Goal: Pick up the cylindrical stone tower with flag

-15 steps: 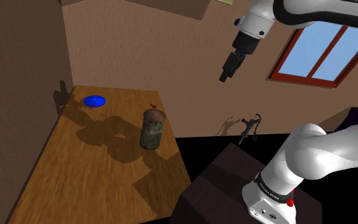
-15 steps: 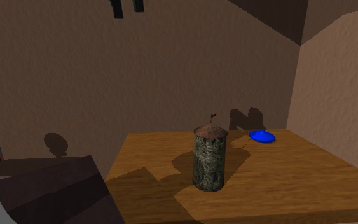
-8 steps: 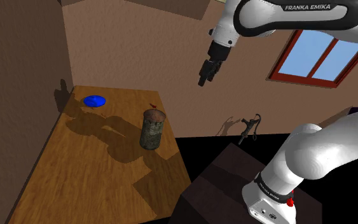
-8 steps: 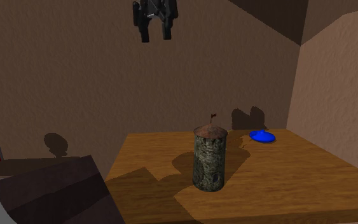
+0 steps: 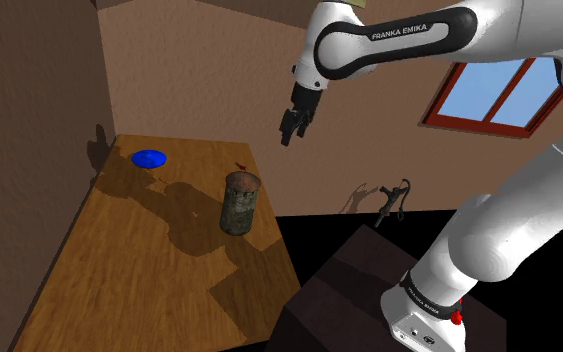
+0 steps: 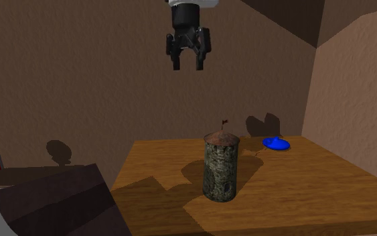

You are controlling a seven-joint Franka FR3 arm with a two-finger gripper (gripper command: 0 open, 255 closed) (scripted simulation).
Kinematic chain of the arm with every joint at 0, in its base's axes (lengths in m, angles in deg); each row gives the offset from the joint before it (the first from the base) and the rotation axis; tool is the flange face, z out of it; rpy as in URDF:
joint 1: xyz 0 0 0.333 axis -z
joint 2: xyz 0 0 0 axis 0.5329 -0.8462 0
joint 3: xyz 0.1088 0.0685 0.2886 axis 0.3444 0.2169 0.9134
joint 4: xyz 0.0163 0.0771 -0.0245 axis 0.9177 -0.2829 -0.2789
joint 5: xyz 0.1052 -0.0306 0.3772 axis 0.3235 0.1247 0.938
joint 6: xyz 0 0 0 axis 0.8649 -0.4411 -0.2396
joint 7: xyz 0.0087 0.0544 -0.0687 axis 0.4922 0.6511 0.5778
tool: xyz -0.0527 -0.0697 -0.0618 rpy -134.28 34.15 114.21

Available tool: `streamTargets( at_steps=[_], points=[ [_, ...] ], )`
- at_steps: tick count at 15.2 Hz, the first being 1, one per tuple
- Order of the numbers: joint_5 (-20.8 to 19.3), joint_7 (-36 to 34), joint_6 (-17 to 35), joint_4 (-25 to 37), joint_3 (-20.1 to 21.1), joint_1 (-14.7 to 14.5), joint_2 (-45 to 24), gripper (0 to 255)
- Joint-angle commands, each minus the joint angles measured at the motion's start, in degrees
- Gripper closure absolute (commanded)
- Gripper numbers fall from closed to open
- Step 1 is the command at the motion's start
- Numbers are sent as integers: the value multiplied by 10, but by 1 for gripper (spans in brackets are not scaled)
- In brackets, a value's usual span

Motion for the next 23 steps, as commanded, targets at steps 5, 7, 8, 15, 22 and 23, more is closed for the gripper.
streamTargets(
  at_steps=[5, 7, 8, 15, 22, 23],
  points=[
    [-23, -10, 32, 91, 5, 0, -142, 0],
    [-31, -14, 37, 126, 5, -2, -189, 0],
    [-35, -16, 39, 144, 5, -2, -213, 0],
    [-60, -24, 30, 298, 0, -14, -381, 0],
    [-71, -25, 24, 403, -5, -22, -494, 0],
    [-71, -26, 29, 401, -6, -22, -497, 0]
  ],
)
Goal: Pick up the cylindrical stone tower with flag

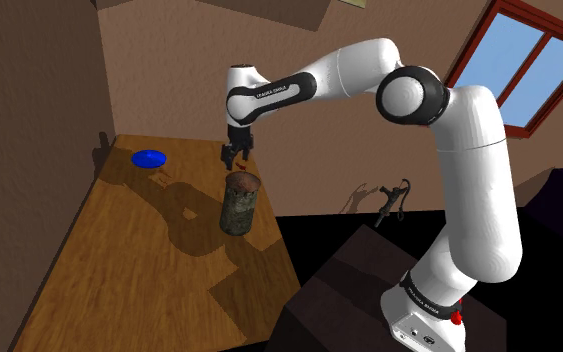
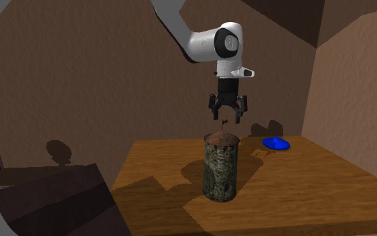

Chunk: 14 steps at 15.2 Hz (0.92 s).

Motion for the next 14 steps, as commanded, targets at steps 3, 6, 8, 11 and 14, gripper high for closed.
streamTargets(
  at_steps=[3, 6, 8, 11, 14],
  points=[
    [-2, -2, 21, -5, -1, 0, -16, 0],
    [-2, -2, 24, -5, -1, 0, -18, 0],
    [-2, -2, 24, -5, -1, -1, -19, 255],
    [-2, -2, 24, -5, -1, 0, -19, 255],
    [-2, -2, 24, -6, -1, 0, -18, 255]
  ],
)
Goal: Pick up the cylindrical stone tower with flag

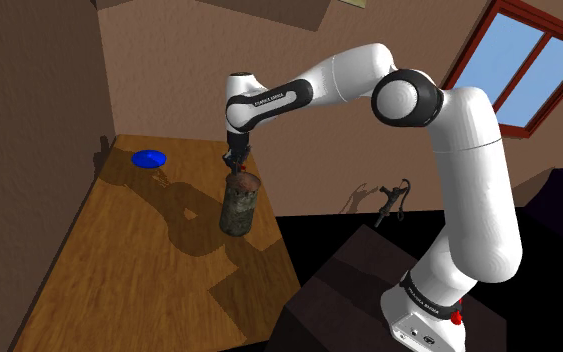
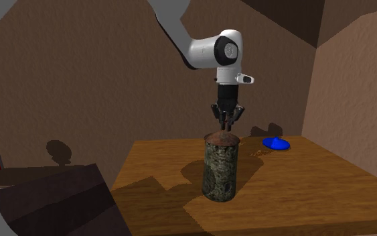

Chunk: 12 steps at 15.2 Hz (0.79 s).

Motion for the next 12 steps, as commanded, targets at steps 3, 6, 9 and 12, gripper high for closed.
streamTargets(
  at_steps=[3, 6, 9, 12],
  points=[
    [0, 1, -5, 0, 0, 0, 4, 255],
    [2, 2, -21, 4, 1, 1, 16, 255],
    [3, 4, -38, 10, 2, 1, 27, 255],
    [5, 5, -55, 16, 3, 1, 38, 255]
  ],
)
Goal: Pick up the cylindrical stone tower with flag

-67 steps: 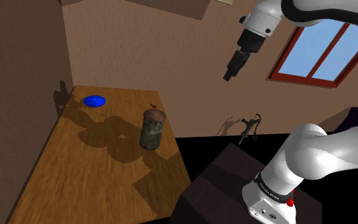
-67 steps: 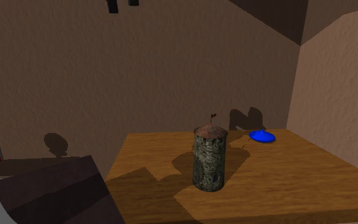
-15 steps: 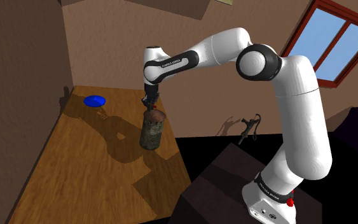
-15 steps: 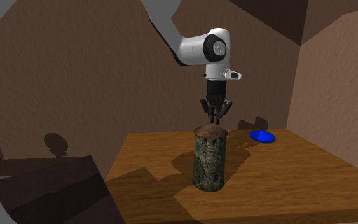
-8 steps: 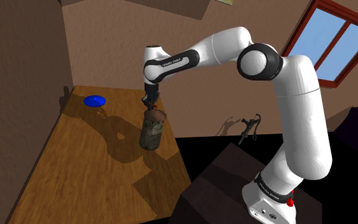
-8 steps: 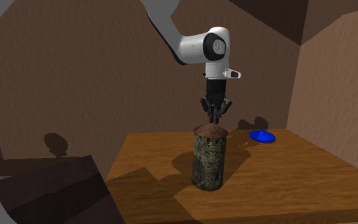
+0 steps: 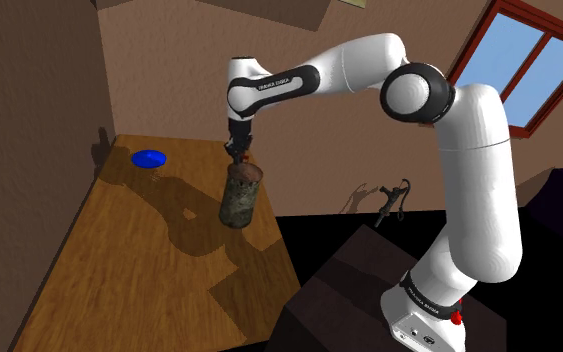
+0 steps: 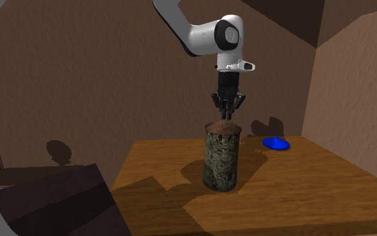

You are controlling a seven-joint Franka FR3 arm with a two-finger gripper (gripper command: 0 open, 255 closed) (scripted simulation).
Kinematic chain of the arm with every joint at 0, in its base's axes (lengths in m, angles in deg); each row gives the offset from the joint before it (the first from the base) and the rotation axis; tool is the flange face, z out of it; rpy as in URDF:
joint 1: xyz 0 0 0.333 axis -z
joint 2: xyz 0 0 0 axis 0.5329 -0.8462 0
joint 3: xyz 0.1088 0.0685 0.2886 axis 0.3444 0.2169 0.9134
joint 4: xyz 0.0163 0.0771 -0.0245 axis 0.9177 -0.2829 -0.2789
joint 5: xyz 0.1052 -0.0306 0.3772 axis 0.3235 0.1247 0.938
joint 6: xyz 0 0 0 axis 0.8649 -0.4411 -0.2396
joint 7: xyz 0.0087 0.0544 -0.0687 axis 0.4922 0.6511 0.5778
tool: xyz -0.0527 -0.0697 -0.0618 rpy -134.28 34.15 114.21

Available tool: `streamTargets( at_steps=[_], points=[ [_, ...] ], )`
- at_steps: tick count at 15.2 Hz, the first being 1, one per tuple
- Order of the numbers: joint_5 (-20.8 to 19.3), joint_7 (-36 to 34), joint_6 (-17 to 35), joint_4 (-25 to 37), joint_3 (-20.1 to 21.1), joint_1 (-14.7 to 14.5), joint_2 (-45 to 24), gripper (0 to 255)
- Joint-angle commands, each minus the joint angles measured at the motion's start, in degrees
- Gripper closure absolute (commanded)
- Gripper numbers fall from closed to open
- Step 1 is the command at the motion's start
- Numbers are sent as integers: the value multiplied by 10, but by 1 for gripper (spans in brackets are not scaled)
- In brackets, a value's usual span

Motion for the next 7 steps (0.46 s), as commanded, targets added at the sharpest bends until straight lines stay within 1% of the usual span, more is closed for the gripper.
streamTargets(
  at_steps=[1, 5, 7],
  points=[
    [1, 1, -10, 4, 0, 0, 8, 255],
    [2, 3, -34, 16, 1, 0, 20, 255],
    [2, 3, -35, 16, 1, 0, 21, 255]
  ],
)
